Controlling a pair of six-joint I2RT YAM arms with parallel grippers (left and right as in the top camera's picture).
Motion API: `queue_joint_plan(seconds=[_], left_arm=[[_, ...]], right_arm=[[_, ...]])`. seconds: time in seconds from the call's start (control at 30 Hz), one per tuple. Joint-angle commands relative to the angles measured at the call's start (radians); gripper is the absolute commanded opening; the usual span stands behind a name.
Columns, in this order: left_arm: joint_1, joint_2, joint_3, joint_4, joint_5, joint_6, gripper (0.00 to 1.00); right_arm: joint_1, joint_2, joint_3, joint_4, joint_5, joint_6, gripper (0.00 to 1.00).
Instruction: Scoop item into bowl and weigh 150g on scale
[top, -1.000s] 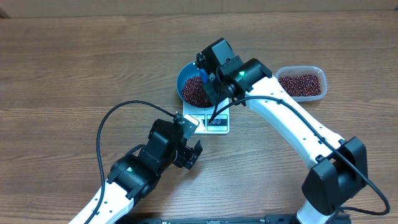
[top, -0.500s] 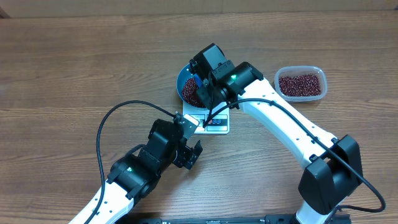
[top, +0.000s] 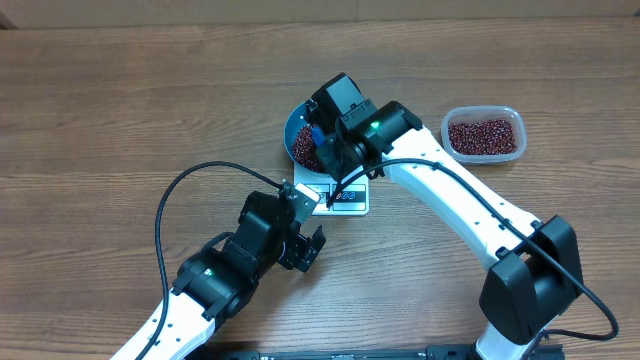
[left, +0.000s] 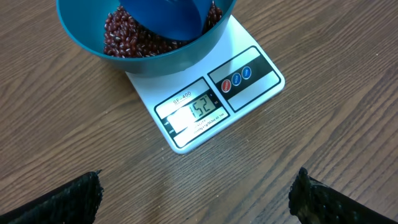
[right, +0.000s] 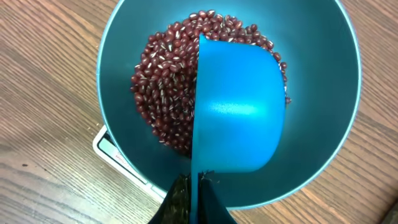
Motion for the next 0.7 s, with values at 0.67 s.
queue_joint_plan(seconds=[0.67], left_arm=[[0.004,0.005,-0.007,0.0,-0.009,-0.003,1.0]], right_arm=[[-0.024,0.005,0.001,0.012,-0.206,0.011,0.04]])
